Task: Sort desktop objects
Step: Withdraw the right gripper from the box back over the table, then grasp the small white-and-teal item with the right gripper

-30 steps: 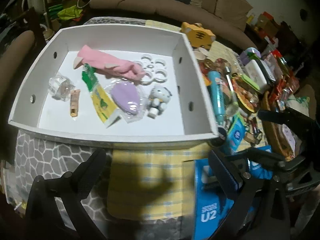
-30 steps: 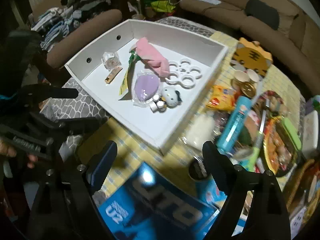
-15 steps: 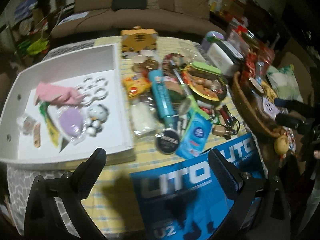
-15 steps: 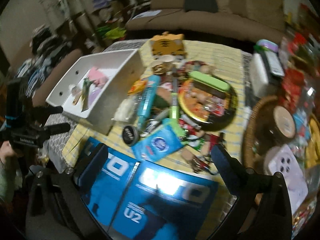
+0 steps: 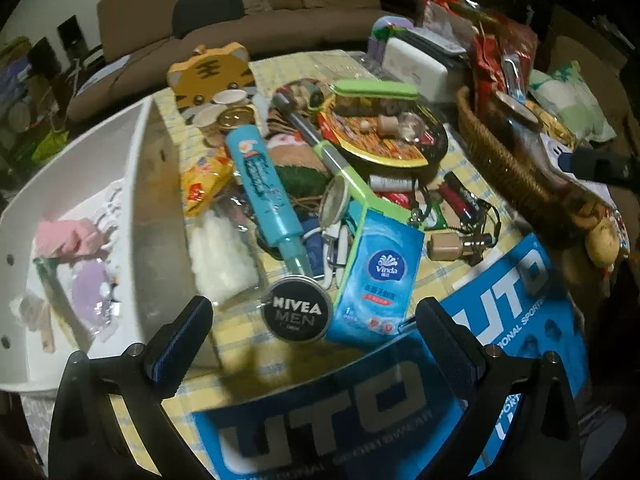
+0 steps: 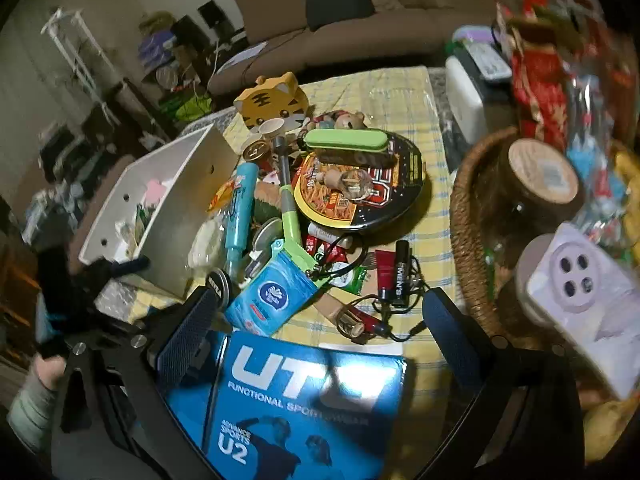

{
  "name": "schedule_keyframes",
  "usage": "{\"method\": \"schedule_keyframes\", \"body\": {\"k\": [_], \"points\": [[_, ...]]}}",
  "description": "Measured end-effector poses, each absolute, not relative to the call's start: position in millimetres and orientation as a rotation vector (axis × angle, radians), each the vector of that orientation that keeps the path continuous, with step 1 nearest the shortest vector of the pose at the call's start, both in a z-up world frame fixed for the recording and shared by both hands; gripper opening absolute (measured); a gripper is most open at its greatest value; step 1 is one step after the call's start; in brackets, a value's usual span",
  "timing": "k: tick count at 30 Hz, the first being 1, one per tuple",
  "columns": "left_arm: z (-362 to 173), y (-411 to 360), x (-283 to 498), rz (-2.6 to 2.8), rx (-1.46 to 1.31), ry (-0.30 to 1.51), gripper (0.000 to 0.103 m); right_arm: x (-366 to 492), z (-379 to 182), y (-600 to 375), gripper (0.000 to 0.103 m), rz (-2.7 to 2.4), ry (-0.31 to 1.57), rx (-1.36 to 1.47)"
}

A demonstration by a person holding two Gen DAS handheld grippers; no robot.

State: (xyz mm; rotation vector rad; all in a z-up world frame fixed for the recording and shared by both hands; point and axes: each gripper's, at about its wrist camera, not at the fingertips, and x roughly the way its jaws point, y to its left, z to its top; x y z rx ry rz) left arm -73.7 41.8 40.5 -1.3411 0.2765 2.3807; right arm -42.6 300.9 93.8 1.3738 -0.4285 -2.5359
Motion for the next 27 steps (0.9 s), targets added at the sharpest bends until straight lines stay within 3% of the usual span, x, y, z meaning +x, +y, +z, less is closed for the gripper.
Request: {"method": "schedule_keyframes", "body": {"k": [5, 12, 18, 24, 27], "points": [[23.8, 45.0, -89.5, 2.340, -1.413, 0.354, 0.103, -51.7, 74.3, 303.4, 0.103, -2.483, -0.545, 1.387], [15.0, 56.2, -101.6, 2.327, -1.456, 0.456, 0.096, -60.7, 60.6, 293.9, 0.103, -2.429, -0.555, 1.388], [6.1, 64.8, -106.7, 2.327, -1.462, 0.534, 0.096, -63.5, 60.1, 301.1, 0.092, -2.406, -0.636, 1.350], [30.1, 76.4, -114.6, 2.363, -1.322, 0.482, 0.095, -68.4, 53.7, 297.8, 0.080, -2.377, -0.648, 1.360], [26.9, 94.1, -125.5, 2.337, -1.312, 0.532, 0.084, -70.4, 50.9, 296.3, 0.080, -2.372, -0.662, 1.362]]}}
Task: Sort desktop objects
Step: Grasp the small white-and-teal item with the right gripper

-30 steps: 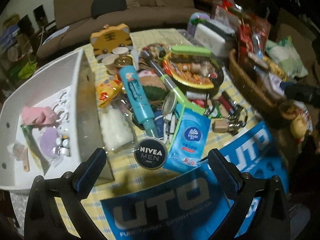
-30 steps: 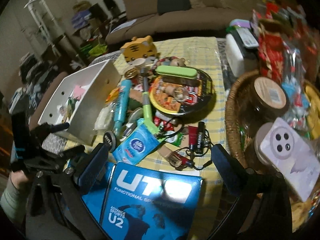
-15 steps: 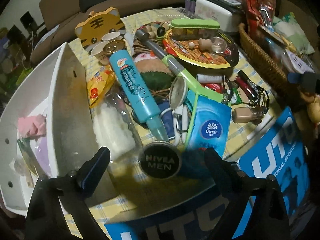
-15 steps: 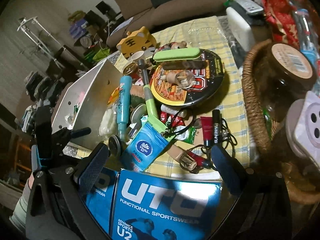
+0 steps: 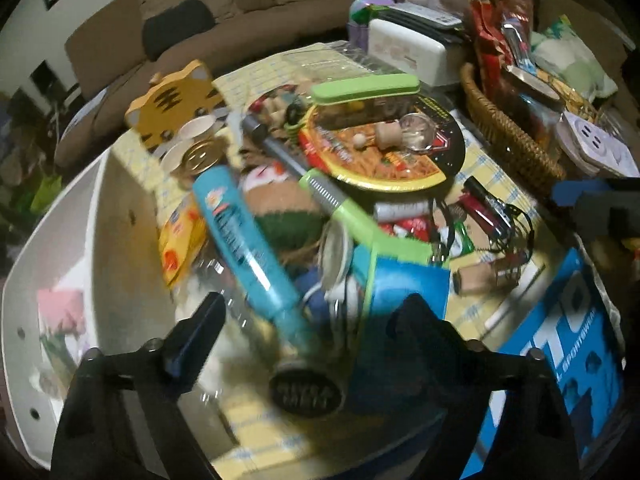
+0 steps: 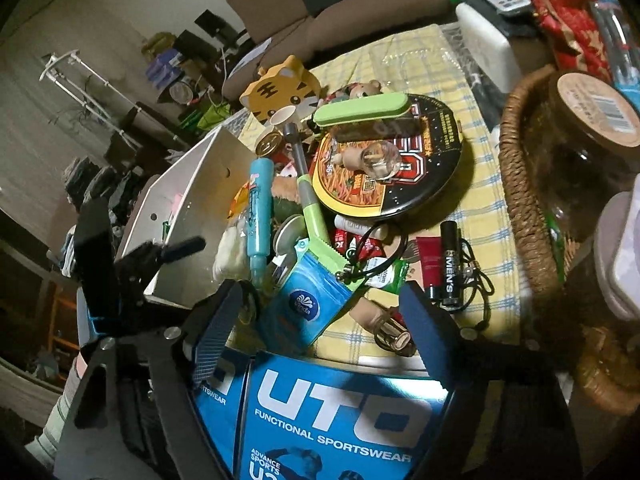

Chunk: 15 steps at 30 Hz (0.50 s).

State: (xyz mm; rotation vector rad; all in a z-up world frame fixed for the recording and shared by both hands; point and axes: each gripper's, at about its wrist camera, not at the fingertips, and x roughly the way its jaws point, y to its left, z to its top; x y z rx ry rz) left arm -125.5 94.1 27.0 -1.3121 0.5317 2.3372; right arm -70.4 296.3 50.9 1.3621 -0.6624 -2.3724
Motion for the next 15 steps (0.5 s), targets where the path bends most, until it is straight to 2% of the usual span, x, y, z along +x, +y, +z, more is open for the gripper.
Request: {"method": "schedule_keyframes", "body": {"k": [1, 3, 8, 10, 12, 13, 15], "points": [[24.1, 100.0, -131.1, 2.327, -1.323, 0.541, 0.072, -70.7, 51.0, 296.5, 0.080, -2.370, -0.668, 1.358], [18.0, 109.4, -141.3, 2.307, -1.358, 0.545, 0.055, -69.4, 52.2, 297.5, 0.080, -2.368, -0.676, 1.349], [2.4, 120.9, -158.0, 2.268, -1.399, 0.549, 0.054, -68.1, 50.8, 303.0, 0.080, -2.366, -0.695, 1.347], [-7.0, 122.2, -164.8, 2.260, -1.436, 0.540, 0.038, -68.8, 48.4, 305.9, 0.080, -2.364, -0.702, 1.356], [-12.4, 120.2, -170.3, 2.252, -1.454, 0.483, 0.028, -69.7, 46.5, 307.1, 0.080, -2.362, -0.706, 1.364], [-12.7, 117.9, -172.3, 2.249, -1.457, 0.443, 0.018, -69.5, 46.0, 307.5, 0.080, -2.361, -0.705, 1.365], [-9.6, 113.8, -174.7, 2.261, -1.457, 0.377, 0.013, -70.0, 45.5, 306.5, 0.080, -2.359, -0.693, 1.369]]}}
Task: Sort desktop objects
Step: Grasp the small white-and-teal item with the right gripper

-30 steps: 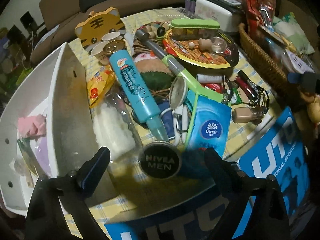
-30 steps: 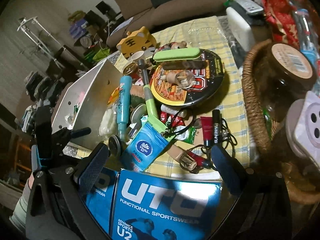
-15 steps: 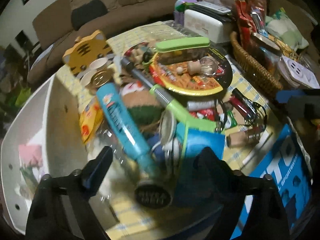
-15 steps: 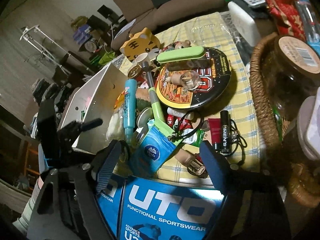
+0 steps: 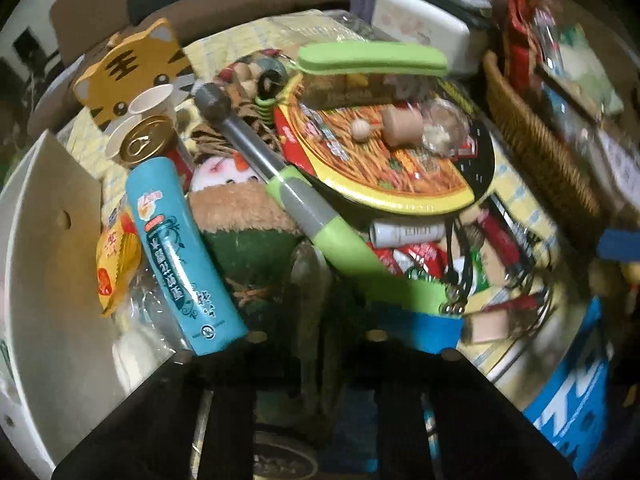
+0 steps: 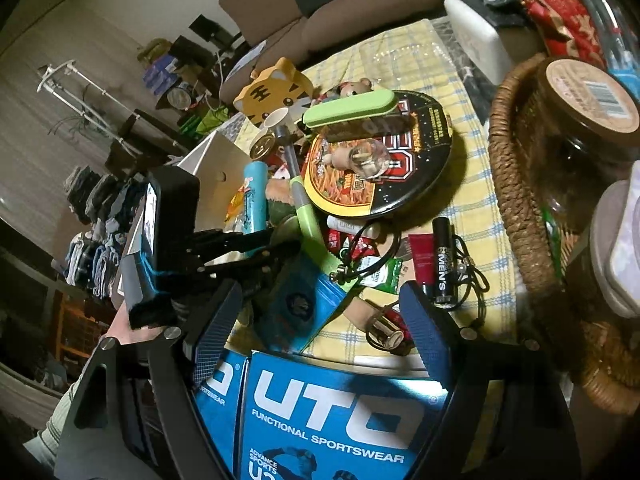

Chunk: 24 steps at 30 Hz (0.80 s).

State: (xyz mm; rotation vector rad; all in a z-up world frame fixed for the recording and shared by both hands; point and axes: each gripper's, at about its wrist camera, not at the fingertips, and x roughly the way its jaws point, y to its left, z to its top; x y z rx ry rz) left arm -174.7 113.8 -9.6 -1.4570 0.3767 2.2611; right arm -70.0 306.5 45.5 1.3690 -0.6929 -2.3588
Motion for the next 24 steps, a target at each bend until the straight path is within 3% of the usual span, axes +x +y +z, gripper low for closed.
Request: {"method": "schedule_keyframes", "body": {"k": [15, 20, 23, 24], "points": [[60.6, 65.8, -156.5, 2.250, -1.347, -0.090, 0.010, -76.8, 36.7, 239.2, 0.080, -2.273, -0.528, 1.381], [66.9, 52.0, -148.1, 2.324, -1.353, -0.038, 0.010, -85.0, 32.5, 223.8, 0.075, -2.350, -0.429, 1.408], [72.4, 30.0, -135.8, 2.360, -1.327, -0.088, 0.028, -91.3, 33.6, 225.6, 0.073, -2.358, -0.458, 1.392], [73.1, 24.7, -132.0, 2.377, -1.318, -0.098, 0.042, -93.2, 35.6, 224.0, 0.073, -2.374, -0.433, 1.387]]}}
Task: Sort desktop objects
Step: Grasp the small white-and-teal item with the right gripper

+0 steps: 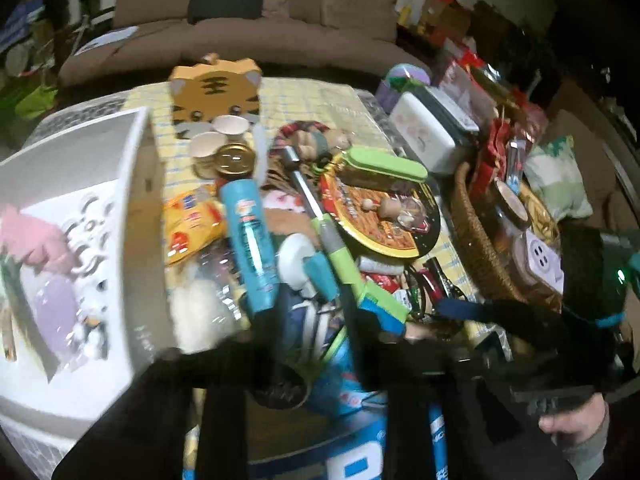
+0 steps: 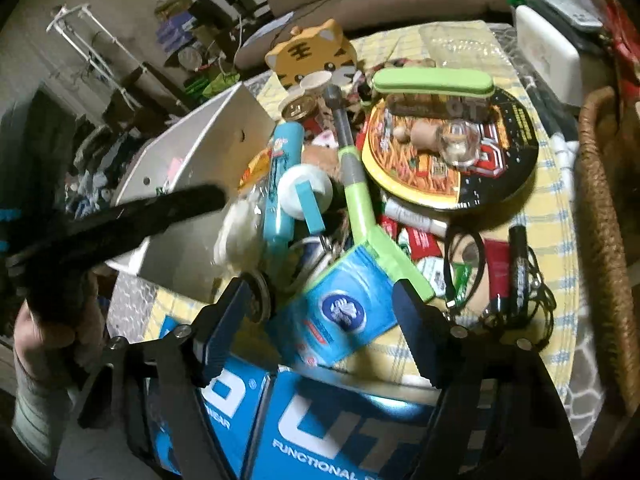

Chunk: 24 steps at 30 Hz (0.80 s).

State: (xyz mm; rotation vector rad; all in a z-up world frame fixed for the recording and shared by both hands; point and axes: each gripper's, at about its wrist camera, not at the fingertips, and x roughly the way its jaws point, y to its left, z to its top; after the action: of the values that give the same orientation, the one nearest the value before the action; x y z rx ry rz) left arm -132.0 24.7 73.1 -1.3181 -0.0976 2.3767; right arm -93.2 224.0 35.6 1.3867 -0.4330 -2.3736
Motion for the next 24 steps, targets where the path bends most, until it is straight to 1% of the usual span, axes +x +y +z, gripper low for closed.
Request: {"method": "schedule_keyframes", "body": {"k": [1, 3, 5, 7, 9, 11, 14, 16, 18, 19, 21, 24], "points": [[73.5, 19.0, -127.4, 2.395, -1.305, -0.104, 0.052, -95.3, 37.1, 221.6, 0.073, -2.383, -0.406, 1.382], [71.9, 9.7, -119.7, 2.420, -1.279, -0.130, 0.059, -101.7, 37.5, 215.1, 0.073, -2.377, -0.377, 1.368], [66.6, 3.8, -115.9, 2.419, -1.271, -0.167, 0.062, -111.8, 34.1, 207.1, 0.072, -2.361, -0.360, 1.363], [62.1, 2.5, -113.2, 2.414, -1.265, -0.175, 0.065, -120.2, 31.0, 198.1, 0.068, -2.356, -0.312, 1.365], [59.6, 1.4, -111.1, 2.416, -1.256, -0.167, 0.065, -129.7, 27.6, 187.5, 0.059, -2.355, -0.244, 1.351], [61.0, -1.5, -111.3, 2.421, -1.244, -0.169, 0.066, -137.3, 23.6, 178.8, 0.057, -2.352, -0.193, 1.345], [63.9, -15.2, -115.6, 2.416, -1.225, -0.267, 0.068, -150.9, 14.6, 169.5, 0.055, -2.342, -0.176, 1.362], [63.0, -20.0, -119.0, 2.408, -1.235, -0.281, 0.068, -158.3, 8.7, 164.2, 0.049, -2.334, -0.169, 1.380], [61.5, -19.7, -119.1, 2.414, -1.242, -0.249, 0.068, -165.3, -0.9, 159.6, 0.031, -2.309, -0.165, 1.424], [60.4, -19.0, -118.5, 2.414, -1.244, -0.231, 0.068, -167.9, -3.9, 159.2, 0.027, -2.300, -0.174, 1.434], [57.2, -16.3, -116.0, 2.406, -1.250, -0.192, 0.068, -170.8, -9.4, 162.1, 0.013, -2.304, -0.206, 1.453], [51.1, -7.6, -110.0, 2.408, -1.255, -0.095, 0.068, -170.9, -7.2, 177.1, 0.013, -2.287, -0.351, 1.429]]}}
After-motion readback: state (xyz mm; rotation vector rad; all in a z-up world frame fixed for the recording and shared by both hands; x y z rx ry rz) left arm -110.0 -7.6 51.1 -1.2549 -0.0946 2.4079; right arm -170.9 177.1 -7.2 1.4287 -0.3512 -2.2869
